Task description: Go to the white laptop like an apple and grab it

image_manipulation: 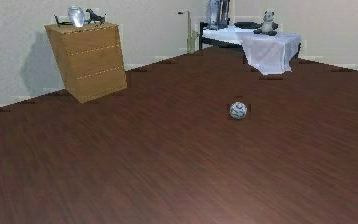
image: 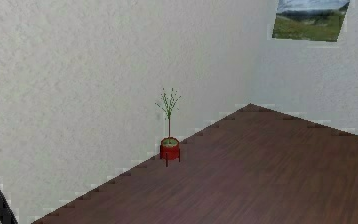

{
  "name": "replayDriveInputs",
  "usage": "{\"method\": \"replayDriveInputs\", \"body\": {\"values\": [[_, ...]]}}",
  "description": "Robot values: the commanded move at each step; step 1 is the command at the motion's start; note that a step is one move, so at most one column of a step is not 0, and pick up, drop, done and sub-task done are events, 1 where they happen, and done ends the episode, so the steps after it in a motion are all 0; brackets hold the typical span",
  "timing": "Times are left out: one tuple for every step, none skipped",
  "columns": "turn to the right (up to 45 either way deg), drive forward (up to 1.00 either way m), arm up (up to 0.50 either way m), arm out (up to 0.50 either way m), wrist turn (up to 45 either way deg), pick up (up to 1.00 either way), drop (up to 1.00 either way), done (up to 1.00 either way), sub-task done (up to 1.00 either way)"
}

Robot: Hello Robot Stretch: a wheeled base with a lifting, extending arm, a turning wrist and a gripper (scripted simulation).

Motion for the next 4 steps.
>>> {"method": "replayDriveInputs", "body": {"values": [[-45.0,0.00,0.00,0.00,0.0,0.00,0.00,0.00,0.00],[0.0,1.00,0.00,0.00,0.0,0.00,0.00,0.00,0.00],[-39.0,0.00,0.00,0.00,0.0,0.00,0.00,0.00,0.00],[-3.0,0.00,0.00,0.00,0.0,0.00,0.00,0.00,0.00]]}}
